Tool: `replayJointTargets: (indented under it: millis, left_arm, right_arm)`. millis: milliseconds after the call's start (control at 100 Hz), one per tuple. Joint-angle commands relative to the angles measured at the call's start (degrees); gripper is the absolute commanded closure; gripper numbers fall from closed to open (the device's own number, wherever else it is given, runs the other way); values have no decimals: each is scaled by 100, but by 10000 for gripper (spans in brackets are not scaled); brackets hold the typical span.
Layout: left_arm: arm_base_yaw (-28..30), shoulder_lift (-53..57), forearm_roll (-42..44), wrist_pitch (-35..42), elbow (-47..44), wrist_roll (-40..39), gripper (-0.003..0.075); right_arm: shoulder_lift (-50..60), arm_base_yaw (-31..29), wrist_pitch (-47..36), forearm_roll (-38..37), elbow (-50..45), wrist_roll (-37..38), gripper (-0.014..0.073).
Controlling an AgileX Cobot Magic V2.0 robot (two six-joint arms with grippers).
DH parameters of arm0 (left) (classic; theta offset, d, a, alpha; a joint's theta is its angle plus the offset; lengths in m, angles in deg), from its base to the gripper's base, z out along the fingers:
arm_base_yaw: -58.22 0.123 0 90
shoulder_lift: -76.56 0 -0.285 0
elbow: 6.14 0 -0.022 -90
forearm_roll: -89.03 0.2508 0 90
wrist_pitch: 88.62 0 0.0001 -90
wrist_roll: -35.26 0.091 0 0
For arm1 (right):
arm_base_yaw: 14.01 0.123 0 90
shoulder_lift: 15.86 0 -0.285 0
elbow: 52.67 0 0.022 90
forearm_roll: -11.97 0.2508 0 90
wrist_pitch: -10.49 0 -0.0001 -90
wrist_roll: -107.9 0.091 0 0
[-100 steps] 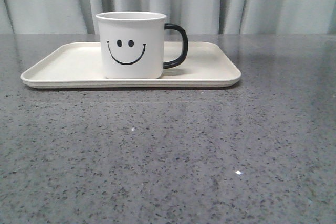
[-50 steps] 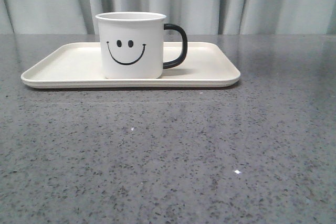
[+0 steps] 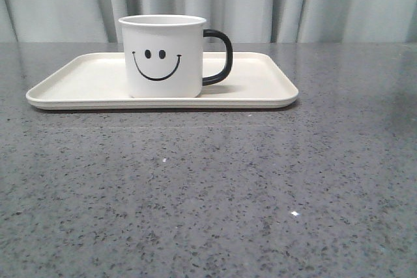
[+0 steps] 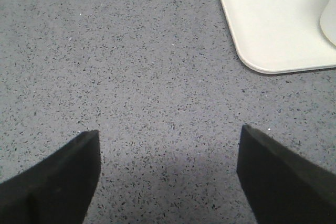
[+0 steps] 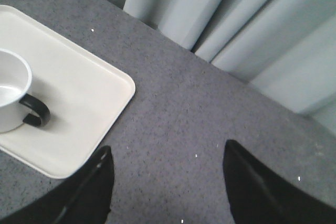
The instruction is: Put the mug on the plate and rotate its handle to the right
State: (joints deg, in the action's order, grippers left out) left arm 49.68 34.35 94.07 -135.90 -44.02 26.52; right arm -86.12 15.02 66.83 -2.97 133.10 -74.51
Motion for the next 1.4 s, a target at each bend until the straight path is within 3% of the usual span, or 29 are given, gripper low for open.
replayJointTargets:
  millis: [0, 170, 350, 570, 1030, 1100, 1180, 1389]
  left_arm:
    - [23, -6, -3, 387, 160, -41, 185]
    - [23, -6, -3, 387, 160, -41, 185]
    - [23, -6, -3, 387, 160, -41, 185]
    - [23, -6, -3, 387, 160, -41, 185]
    - [23, -6, -3, 387, 160, -41, 186]
    - [23, -6, -3, 387, 160, -41, 195]
    - [23, -6, -3, 387, 160, -41, 240]
    - [23, -6, -3, 387, 160, -41, 516]
  right_arm:
    - [633, -20, -613, -473, -547, 434, 134]
    - [1716, -20, -1063, -1367, -1973, 1201, 134]
    - [2613, -20, -1217, -1600, -2893, 1505, 134]
    - [2957, -20, -958, -1649, -3307, 1505, 134]
    - [3007, -20, -1721, -1649, -3911, 2238, 144]
    - [3007, -20, -1755, -1649, -3911, 2237, 200]
    - [3007, -20, -1713, -1649, -3911, 2237, 319]
    - [3007, -20, -1374, -1649, -3911, 2237, 655]
